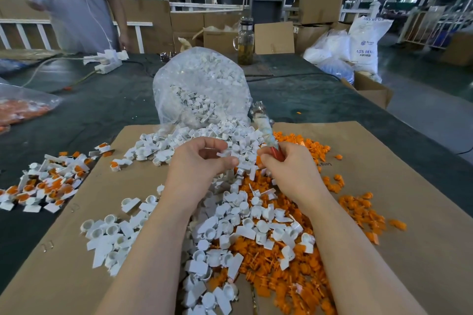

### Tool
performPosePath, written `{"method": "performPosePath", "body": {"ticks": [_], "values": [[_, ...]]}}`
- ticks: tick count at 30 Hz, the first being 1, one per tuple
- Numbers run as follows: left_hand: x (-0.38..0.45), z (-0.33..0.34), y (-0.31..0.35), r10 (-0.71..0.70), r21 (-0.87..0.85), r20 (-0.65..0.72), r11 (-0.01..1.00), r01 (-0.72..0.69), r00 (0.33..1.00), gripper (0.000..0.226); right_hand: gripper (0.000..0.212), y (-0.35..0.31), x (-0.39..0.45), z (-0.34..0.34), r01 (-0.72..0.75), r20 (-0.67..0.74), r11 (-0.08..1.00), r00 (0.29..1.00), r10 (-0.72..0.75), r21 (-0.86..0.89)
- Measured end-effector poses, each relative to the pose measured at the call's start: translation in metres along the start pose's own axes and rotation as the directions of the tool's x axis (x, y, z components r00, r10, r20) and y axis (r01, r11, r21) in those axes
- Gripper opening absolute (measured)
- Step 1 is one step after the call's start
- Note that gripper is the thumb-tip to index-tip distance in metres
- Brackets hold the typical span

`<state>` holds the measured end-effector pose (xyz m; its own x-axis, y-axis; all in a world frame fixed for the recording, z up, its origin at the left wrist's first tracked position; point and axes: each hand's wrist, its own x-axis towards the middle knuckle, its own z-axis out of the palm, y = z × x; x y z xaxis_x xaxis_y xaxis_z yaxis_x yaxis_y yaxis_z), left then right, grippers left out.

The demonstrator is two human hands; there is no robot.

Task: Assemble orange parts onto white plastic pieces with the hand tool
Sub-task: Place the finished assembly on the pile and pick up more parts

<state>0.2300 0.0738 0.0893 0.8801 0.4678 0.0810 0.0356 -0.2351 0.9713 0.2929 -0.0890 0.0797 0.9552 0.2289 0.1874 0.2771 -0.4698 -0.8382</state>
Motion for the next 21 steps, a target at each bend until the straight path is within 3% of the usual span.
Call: {"method": "performPosePath", "body": {"ticks": [6,11,16,21], "values": [[-0.0028,0.0059,0.0048,0.002,-0.098,0.063,0.995,0.004,0.998,0.016,0.012,-0.0035,0.0002,0.0021,-0.021,0.086,0.978,0.996,0.003,0.205],[-0.0057,0.0087,0.0049,0.019,-0.071,0.040,0.997,-0.016,0.999,0.020,0.007,-0.0062,-0.0007,0.0004,0.010,0.051,0.942,0.998,-0.029,0.335],[-0.0038,0.0069,0.0021,0.045,-0.030,-0.038,0.998,-0.046,0.998,0.023,0.012,-0.0024,-0.0003,0.0024,0.008,0.055,0.941,0.998,-0.029,0.339],[-0.0030,0.0073,0.0056,-0.058,-0.242,-0.012,0.969,0.054,0.998,0.012,0.017,0.0004,0.0005,0.0069,0.046,-0.009,0.960,0.999,-0.046,0.276]]}}
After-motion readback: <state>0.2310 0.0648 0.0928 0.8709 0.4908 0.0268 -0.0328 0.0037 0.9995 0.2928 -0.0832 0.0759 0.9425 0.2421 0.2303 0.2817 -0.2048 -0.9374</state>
